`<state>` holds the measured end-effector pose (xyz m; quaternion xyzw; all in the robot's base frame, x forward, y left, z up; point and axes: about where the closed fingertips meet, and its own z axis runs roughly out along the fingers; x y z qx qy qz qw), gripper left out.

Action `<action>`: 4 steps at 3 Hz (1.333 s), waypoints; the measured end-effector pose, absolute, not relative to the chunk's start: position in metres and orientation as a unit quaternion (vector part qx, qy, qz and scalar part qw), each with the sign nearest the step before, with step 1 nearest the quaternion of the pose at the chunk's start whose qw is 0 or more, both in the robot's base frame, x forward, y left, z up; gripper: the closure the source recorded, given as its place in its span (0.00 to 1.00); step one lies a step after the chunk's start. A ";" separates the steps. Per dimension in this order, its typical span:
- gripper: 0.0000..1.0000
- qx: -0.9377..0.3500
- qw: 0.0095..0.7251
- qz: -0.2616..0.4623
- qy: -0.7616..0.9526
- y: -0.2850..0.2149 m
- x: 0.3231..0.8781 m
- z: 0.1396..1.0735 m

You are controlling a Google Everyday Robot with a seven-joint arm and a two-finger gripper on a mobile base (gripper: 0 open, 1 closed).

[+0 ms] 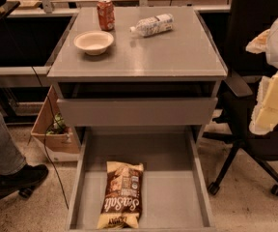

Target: Pick brown chip bag from middle drawer and place on counter

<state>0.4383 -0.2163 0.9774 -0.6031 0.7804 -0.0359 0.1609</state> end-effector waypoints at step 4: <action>0.00 -0.633 0.187 0.075 0.747 -0.163 0.415 0.817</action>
Offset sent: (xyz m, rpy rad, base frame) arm -0.0070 0.0283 -0.1131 0.0932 0.0719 0.1022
